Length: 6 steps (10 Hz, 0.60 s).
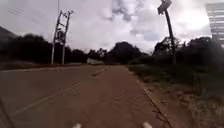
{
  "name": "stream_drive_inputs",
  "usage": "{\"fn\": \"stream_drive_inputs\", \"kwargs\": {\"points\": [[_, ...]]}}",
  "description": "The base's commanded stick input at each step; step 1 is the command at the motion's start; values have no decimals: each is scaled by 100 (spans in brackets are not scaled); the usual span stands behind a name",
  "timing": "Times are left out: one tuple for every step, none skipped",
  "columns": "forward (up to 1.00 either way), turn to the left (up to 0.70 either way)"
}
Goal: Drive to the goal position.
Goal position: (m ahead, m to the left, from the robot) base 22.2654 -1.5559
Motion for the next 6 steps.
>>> {"fn": "stream_drive_inputs", "kwargs": {"points": [[50,0],[50,0],[50,0],[50,0],[50,0],[50,0]]}}
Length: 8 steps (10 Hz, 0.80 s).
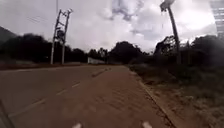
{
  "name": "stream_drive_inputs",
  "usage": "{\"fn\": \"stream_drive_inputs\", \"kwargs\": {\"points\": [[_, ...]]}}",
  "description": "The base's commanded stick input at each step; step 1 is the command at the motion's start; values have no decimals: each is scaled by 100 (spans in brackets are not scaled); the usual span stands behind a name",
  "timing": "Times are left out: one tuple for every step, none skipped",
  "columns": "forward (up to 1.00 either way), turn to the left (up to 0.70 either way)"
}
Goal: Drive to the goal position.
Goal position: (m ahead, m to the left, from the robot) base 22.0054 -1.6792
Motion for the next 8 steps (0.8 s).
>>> {"fn": "stream_drive_inputs", "kwargs": {"points": [[50,0],[50,-17],[50,-39],[50,-50],[50,-50],[50,0],[50,0],[50,0]]}}
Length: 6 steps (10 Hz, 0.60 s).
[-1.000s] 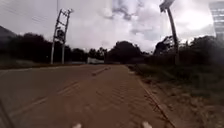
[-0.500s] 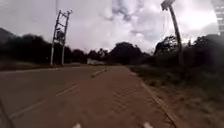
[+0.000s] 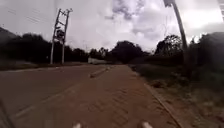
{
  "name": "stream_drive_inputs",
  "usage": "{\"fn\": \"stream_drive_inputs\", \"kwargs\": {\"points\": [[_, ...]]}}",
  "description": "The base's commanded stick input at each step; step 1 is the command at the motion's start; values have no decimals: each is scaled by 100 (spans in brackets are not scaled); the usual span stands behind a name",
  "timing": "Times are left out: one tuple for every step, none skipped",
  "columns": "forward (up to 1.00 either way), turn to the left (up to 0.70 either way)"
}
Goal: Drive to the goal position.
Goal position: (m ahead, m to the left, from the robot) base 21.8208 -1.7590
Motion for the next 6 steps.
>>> {"fn": "stream_drive_inputs", "kwargs": {"points": [[50,0],[50,0],[50,0],[50,0],[50,0],[50,0]]}}
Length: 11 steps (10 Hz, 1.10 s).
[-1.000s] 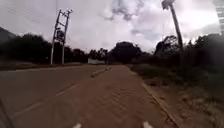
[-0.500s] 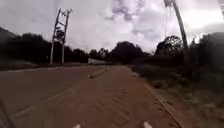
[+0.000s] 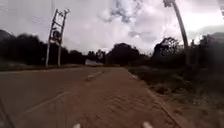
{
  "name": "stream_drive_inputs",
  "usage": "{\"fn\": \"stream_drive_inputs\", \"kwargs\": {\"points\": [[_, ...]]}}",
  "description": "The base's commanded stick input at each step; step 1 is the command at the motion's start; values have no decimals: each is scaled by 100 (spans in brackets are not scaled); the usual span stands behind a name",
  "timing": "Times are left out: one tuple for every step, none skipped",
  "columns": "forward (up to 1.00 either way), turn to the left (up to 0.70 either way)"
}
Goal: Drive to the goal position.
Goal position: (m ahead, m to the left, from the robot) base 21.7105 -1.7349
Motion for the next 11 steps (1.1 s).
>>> {"fn": "stream_drive_inputs", "kwargs": {"points": [[50,0],[50,0],[50,0],[50,0],[50,0],[50,0],[50,0],[50,0],[50,-6],[50,-31],[50,-50]]}}
